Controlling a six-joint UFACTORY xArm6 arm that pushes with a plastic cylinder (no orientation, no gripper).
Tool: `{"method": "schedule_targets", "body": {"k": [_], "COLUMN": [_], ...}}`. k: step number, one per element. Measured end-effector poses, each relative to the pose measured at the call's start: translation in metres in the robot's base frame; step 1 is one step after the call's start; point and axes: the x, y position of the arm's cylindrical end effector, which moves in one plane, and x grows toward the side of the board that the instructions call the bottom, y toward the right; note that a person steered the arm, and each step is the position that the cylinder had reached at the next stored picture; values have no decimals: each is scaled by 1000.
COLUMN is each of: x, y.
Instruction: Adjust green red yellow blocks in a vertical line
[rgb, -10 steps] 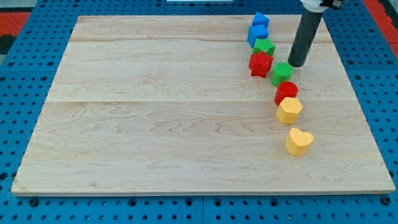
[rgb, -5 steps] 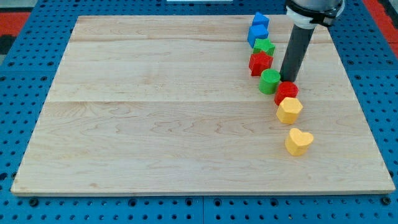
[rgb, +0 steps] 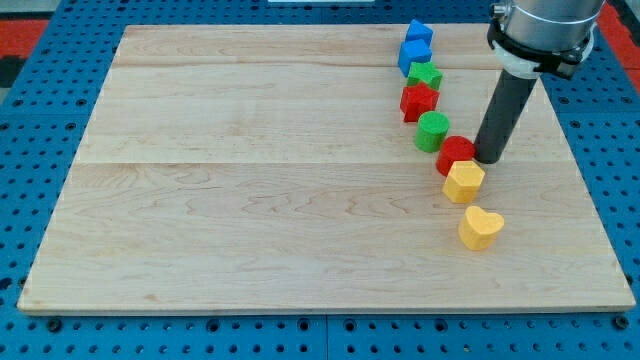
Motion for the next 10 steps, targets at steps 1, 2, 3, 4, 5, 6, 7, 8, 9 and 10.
{"method": "schedule_targets", "body": {"k": [1,2,3,4,5,6,7,8,9,10], "x": [0,0,0,0,0,0,15,36,41,41], "y": [-4,-5,-10,-17,-18,3,10,2,-2,-9]}}
